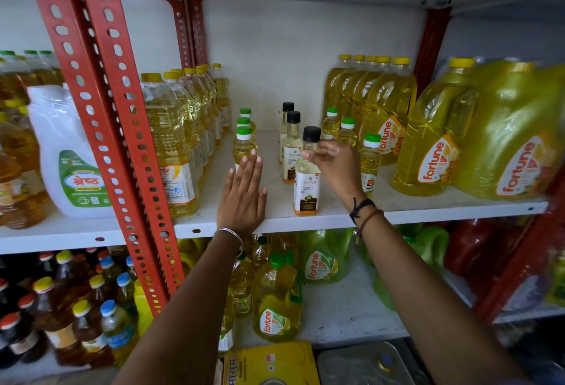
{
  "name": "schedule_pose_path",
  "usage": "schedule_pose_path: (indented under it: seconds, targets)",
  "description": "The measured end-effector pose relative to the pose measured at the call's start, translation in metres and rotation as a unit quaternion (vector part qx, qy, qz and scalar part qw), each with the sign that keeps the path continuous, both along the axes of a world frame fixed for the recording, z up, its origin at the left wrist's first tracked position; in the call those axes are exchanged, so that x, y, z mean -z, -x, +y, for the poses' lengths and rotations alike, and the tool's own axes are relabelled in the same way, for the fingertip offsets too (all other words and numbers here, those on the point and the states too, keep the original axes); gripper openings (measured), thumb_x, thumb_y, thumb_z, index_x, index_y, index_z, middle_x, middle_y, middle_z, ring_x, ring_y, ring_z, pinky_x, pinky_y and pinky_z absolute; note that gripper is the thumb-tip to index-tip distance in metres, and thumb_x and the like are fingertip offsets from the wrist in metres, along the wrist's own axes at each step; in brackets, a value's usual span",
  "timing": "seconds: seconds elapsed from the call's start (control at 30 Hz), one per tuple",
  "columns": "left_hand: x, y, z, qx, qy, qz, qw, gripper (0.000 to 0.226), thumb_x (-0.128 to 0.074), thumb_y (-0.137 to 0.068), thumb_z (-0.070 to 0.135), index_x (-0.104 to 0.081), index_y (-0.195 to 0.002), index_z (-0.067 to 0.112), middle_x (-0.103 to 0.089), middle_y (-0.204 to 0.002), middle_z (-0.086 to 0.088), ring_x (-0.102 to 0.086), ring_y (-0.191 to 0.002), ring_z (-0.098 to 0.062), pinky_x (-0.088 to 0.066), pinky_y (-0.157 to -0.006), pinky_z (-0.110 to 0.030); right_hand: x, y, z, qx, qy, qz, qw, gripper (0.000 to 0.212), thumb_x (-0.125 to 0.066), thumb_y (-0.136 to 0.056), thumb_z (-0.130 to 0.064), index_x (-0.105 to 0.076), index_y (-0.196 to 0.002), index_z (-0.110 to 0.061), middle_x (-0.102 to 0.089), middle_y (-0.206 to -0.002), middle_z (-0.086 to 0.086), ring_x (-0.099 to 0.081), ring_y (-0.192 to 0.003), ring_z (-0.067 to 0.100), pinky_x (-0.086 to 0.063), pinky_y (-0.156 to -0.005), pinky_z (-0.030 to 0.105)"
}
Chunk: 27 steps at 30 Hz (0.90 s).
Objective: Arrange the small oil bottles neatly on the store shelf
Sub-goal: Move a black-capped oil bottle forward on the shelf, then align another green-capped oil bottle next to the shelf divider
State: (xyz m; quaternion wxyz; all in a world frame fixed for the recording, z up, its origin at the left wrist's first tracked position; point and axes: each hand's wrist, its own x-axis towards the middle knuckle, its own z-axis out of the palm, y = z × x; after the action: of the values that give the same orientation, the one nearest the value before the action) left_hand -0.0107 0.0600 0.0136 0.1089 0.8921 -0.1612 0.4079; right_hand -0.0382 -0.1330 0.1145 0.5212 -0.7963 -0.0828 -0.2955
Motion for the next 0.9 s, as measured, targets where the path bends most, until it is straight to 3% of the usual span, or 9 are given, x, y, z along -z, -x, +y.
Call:
schedule_pose_path:
  seconds: [0.13,0.23,0.37,0.43,0.53,0.63,0.8,0.9]
  targets:
    - [0.000,0.000,0.000,0.000,-0.002,0.001,1.000,0.060,-0.025,-0.099,0.032,-0.012,-0.151,0.006,-0.007,-0.159,-0.006,0.002,-0.146,-0.016,0.005,-0.117,-0.034,0.002,0.001,-0.001,-0.010,0.003,-0.005,1.000,0.039,-0.076,-0.074,-0.024,-0.066,-0.107,-0.005,-0.071,-0.104,0.016,-0.062,-0.086,0.014,-0.054,-0.082,0.032]
    - [-0.001,0.001,0.000,0.006,0.000,0.001,1.000,0.060,-0.026,-0.098,0.031,-0.014,-0.151,0.006,-0.009,-0.159,-0.006,0.001,-0.146,-0.015,0.005,-0.117,-0.034,0.005,0.001,-0.003,-0.020,0.002,-0.004,1.000,0.039,-0.076,-0.075,-0.026,-0.065,-0.107,-0.007,-0.071,-0.104,0.013,-0.064,-0.090,0.015,-0.050,-0.079,0.026]
    - [-0.009,0.006,0.003,-0.003,0.037,-0.008,0.999,0.060,-0.025,-0.098,0.031,-0.014,-0.151,0.005,-0.008,-0.158,-0.007,-0.001,-0.147,-0.016,0.005,-0.118,-0.034,0.012,0.001,0.000,0.010,-0.001,-0.010,1.000,0.054,-0.075,-0.074,-0.039,-0.058,-0.117,-0.011,-0.067,-0.116,0.009,-0.062,-0.103,0.017,-0.050,-0.083,0.026]
    - [-0.016,0.010,0.012,-0.021,0.038,-0.028,0.999,0.060,-0.026,-0.098,0.032,-0.013,-0.151,0.005,-0.008,-0.158,-0.007,-0.003,-0.146,-0.017,0.004,-0.118,-0.035,0.015,0.008,0.004,0.044,-0.032,-0.067,0.996,0.054,-0.074,-0.074,-0.040,-0.055,-0.117,-0.014,-0.064,-0.116,0.005,-0.060,-0.104,0.017,-0.048,-0.083,0.023]
    - [-0.032,0.017,0.034,-0.051,0.014,-0.060,0.997,0.061,-0.026,-0.098,0.032,-0.013,-0.151,0.005,-0.009,-0.158,-0.006,-0.003,-0.146,-0.016,0.006,-0.117,-0.035,0.013,0.021,0.015,0.075,-0.060,-0.179,0.979,0.043,-0.070,-0.078,-0.039,-0.055,-0.110,-0.016,-0.062,-0.106,-0.001,-0.059,-0.096,0.017,-0.051,-0.082,0.034]
    - [-0.045,0.022,0.062,-0.095,-0.013,-0.079,0.992,0.061,-0.026,-0.097,0.033,-0.014,-0.151,0.006,-0.008,-0.158,-0.005,-0.005,-0.146,-0.016,0.009,-0.116,-0.035,0.008,0.027,0.036,0.042,-0.064,-0.228,0.971,0.034,-0.068,-0.080,-0.035,-0.057,-0.104,-0.015,-0.062,-0.099,-0.001,-0.060,-0.087,0.017,-0.052,-0.078,0.033]
    - [-0.048,0.027,0.097,-0.131,-0.044,-0.095,0.986,0.060,-0.025,-0.097,0.033,-0.016,-0.151,0.009,-0.014,-0.159,-0.006,-0.009,-0.146,-0.017,0.010,-0.116,-0.038,0.006,0.016,0.073,-0.035,-0.045,-0.171,0.984,0.030,-0.066,-0.083,-0.029,-0.057,-0.106,-0.012,-0.065,-0.097,0.002,-0.061,-0.088,0.015,-0.048,-0.077,0.022]
    - [-0.046,0.023,0.099,-0.131,-0.064,-0.103,0.984,0.060,-0.026,-0.097,0.032,-0.015,-0.151,0.009,-0.014,-0.159,-0.006,-0.011,-0.146,-0.018,0.009,-0.116,-0.038,0.004,0.003,0.092,-0.061,-0.019,-0.108,0.992,0.037,-0.064,-0.085,-0.028,-0.052,-0.116,-0.010,-0.063,-0.110,0.004,-0.059,-0.099,0.015,-0.045,-0.083,0.022]
